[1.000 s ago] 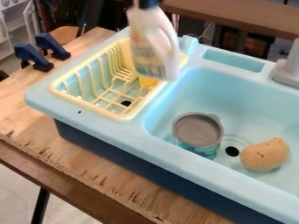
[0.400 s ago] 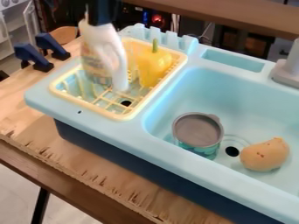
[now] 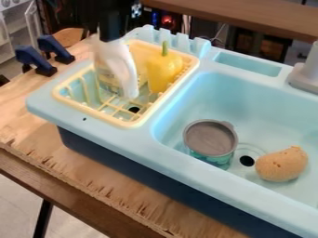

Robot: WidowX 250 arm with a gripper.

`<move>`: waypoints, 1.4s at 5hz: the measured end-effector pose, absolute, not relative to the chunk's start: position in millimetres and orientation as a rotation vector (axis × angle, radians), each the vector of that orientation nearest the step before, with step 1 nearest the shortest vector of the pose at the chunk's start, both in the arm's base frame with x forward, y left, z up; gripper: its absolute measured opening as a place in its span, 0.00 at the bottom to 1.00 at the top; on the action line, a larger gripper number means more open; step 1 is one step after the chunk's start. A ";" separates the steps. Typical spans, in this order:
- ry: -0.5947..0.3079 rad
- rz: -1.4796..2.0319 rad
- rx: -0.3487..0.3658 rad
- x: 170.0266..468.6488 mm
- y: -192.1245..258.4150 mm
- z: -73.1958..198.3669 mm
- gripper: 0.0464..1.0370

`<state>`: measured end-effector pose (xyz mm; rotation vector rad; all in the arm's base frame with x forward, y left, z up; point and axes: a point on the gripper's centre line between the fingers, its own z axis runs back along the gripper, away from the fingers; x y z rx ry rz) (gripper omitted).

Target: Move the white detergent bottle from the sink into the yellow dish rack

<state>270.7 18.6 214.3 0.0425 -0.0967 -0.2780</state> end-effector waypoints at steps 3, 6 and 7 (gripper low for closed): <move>0.004 -0.267 -0.037 303.5 14.0 169.2 0.35; -0.064 -0.250 -0.026 296.0 -0.6 194.0 0.97; -0.082 -0.263 -0.025 284.2 -5.6 210.8 0.97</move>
